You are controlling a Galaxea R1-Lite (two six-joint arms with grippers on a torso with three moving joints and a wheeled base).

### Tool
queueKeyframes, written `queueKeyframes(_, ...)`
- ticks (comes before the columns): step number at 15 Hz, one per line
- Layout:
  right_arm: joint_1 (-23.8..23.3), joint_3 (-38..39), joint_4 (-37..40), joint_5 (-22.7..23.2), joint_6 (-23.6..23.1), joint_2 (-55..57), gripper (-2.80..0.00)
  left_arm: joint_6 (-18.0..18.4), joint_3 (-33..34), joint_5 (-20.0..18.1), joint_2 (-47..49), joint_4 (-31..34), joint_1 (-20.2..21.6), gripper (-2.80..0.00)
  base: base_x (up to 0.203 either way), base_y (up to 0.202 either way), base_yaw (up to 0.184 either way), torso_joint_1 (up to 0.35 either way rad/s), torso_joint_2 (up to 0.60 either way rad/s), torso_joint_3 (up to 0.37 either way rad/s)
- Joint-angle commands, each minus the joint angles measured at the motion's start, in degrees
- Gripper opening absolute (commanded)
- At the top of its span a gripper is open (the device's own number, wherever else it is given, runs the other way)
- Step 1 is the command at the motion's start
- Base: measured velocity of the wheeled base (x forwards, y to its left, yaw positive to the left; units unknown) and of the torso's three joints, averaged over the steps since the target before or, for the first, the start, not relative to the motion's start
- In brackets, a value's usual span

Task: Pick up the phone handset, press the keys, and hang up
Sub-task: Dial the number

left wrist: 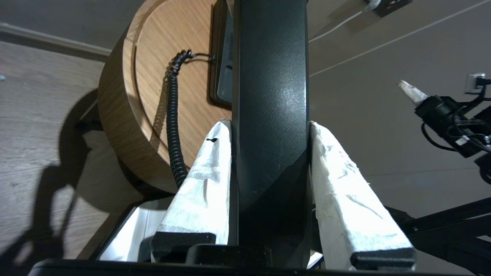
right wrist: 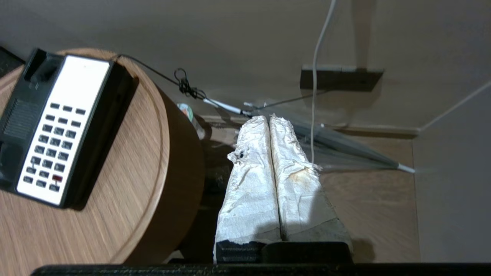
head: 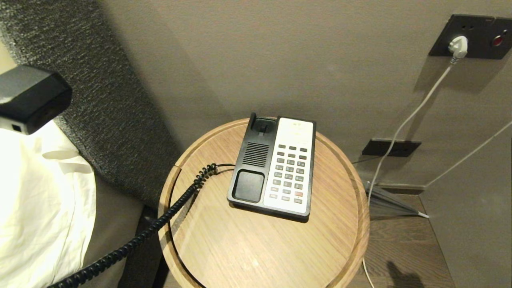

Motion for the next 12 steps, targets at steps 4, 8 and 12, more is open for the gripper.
queueKeyframes(4,-0.1,1.0,4.0,-0.2,2.2,-5.1,-2.8,-0.2,0.1,0.2,0.8,0.1,0.0,-2.8,0.0,0.0,0.0,0.0,0.0,0.0)
queueKeyframes(8,-0.1,-0.7,3.5,0.0,3.1,-3.3,-2.8,-0.2,0.5,0.2,0.2,0.4,0.0,-2.8,0.0,0.0,0.0,0.0,0.0,0.0)
queueKeyframes(12,0.0,-2.1,3.0,-0.1,6.2,3.2,-2.8,-0.2,0.0,0.1,0.7,0.1,0.0,-2.8,0.0,0.0,0.0,0.0,0.0,0.0)
